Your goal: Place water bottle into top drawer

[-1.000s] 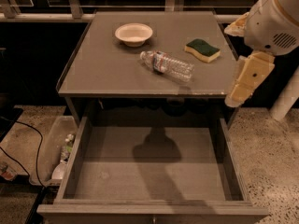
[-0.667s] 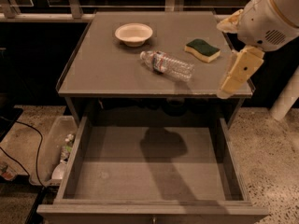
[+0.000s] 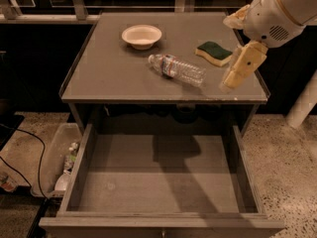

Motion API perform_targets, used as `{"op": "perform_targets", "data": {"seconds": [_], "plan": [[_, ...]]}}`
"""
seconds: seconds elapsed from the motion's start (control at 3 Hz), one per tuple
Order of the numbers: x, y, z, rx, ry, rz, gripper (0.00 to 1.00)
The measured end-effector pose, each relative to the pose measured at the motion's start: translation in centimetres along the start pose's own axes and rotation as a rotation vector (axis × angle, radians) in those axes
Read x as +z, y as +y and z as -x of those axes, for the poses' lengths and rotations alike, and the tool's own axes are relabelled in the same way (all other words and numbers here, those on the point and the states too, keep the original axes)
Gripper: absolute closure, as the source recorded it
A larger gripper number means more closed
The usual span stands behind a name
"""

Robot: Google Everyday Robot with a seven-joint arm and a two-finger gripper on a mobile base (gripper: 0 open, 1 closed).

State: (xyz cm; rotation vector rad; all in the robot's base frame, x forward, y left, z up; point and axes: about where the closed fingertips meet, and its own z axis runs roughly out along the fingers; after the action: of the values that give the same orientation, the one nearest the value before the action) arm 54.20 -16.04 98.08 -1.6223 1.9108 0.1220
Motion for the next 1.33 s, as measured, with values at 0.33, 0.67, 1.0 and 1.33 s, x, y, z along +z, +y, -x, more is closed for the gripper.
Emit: {"op": "perform_targets", "data": {"seconds": [0.33, 0.67, 1.0, 1.33], "plan": [[2.2, -1.7, 0.5, 0.013, -0.047, -0.009, 0.0], [5.2, -4.1, 1.3, 0.038, -0.109, 0.006, 0.0], [8.2, -5.7, 1.7, 0.083, -0.157, 0.042, 0.0], [11.5, -6.2, 1.9, 0.128, -0.16, 0.083, 0.0]]}}
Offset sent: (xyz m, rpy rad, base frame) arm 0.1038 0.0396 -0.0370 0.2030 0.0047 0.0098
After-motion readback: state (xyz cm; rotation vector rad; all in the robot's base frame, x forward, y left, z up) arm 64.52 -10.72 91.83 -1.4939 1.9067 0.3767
